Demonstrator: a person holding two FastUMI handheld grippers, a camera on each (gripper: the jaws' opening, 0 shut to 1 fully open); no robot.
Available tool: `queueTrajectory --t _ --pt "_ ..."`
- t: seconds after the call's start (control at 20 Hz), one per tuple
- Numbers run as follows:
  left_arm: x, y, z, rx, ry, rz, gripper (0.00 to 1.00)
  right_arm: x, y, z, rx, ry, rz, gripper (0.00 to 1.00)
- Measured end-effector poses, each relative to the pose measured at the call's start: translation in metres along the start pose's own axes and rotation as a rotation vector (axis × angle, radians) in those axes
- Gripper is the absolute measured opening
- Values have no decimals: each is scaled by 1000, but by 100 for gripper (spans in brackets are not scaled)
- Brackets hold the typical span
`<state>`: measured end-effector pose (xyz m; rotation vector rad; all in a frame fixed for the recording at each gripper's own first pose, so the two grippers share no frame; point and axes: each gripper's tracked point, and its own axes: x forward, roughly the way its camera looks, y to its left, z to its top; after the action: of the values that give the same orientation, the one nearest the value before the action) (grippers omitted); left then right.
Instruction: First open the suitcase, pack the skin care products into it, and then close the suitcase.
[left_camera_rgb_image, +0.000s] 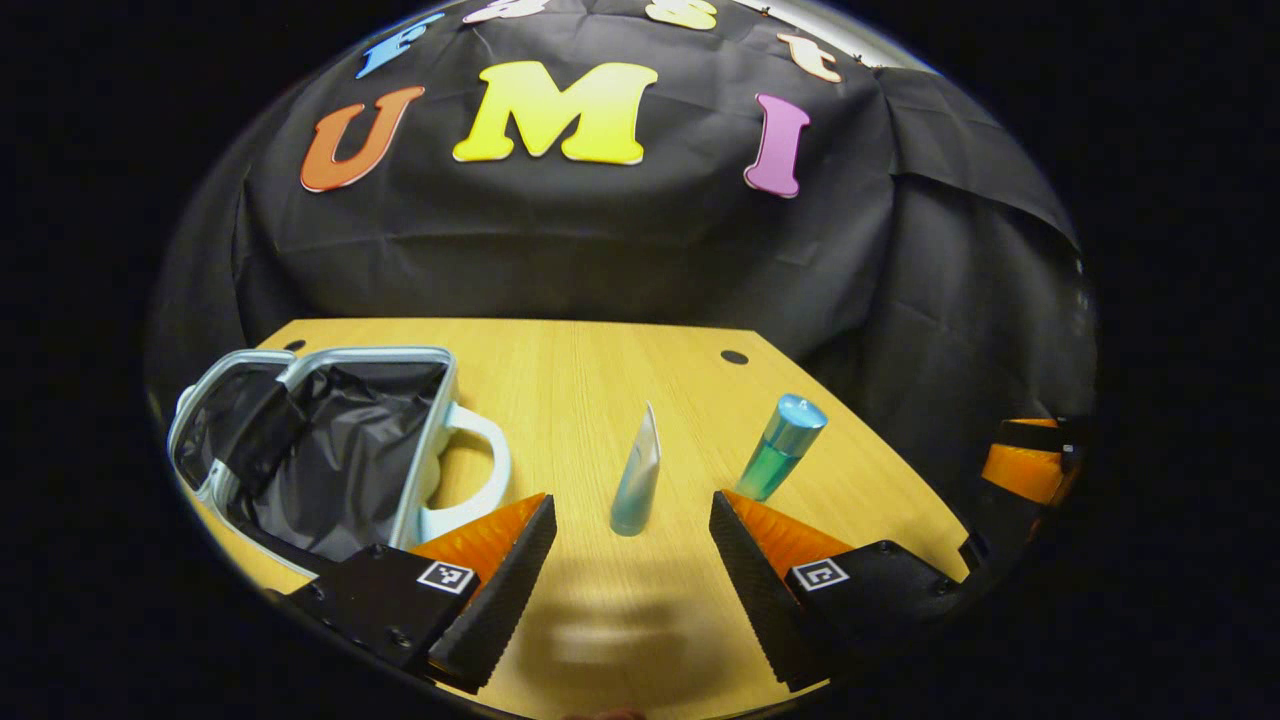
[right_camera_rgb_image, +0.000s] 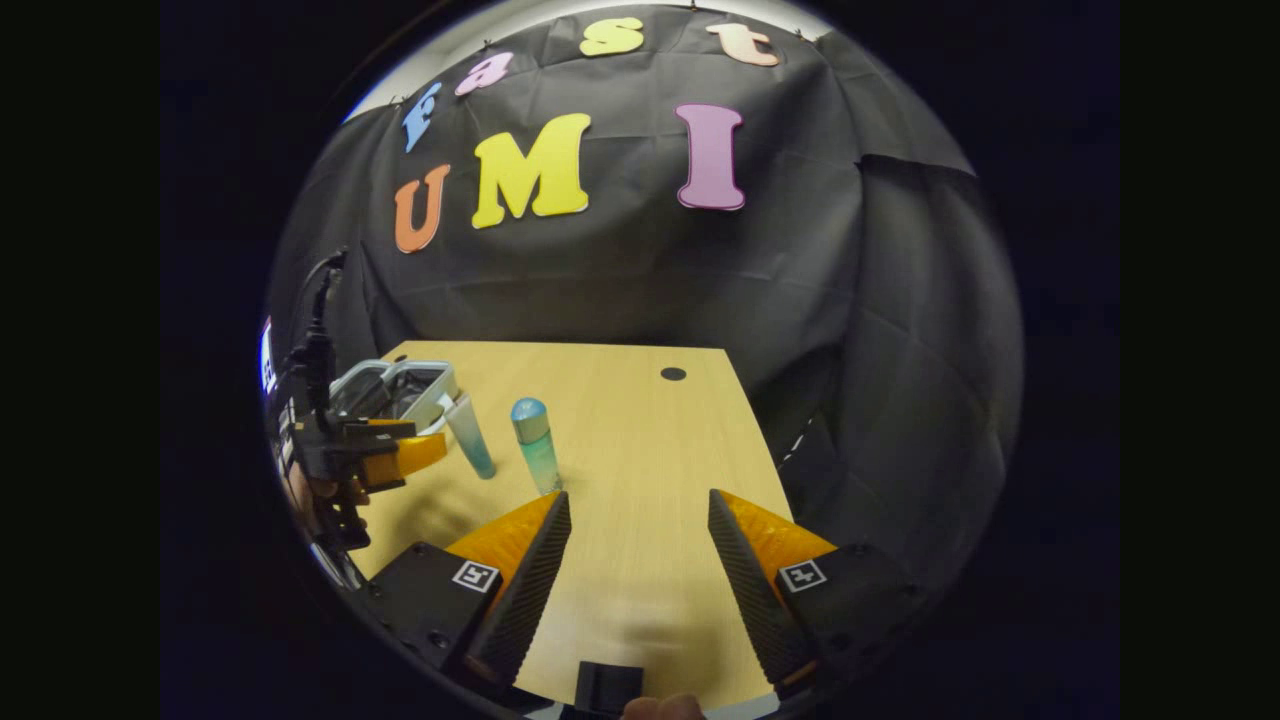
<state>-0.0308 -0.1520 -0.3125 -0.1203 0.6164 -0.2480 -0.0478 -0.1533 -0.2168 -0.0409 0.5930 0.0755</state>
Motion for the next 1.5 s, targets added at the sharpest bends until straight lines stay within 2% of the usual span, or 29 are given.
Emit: queueTrajectory --t 0.15,0.25,0.5,0.7,0.85,0.9,0.95,1.15,1.4,1.5 --pt "24 -4 -13 -51 41 -23 100 -2 -3 -11 -26 34 1 83" --pt "34 -7 -15 -74 47 -13 100 -4 -9 -14 -38 47 -6 83" --pt "59 3 -19 -37 74 19 100 0 -14 -23 -22 86 -20 83" --pt "70 5 -23 -14 92 14 84 6 -2 -25 -33 98 -3 82" --pt "75 3 -25 -6 105 3 59 11 2 -25 -26 103 1 82" --pt "74 3 -25 -3 106 4 61 14 5 -23 -22 100 2 83" --pt "75 1 -25 -2 109 -9 45 19 8 -23 -13 100 6 82" --pt "65 3 -22 28 133 -11 40 44 35 -30 27 118 52 83" --pt "16 -1 19 -25 91 -58 37 90 86 -35 18 113 130 82" --pt "-5 5 28 -58 94 -53 37 108 106 -35 -2 106 157 83"
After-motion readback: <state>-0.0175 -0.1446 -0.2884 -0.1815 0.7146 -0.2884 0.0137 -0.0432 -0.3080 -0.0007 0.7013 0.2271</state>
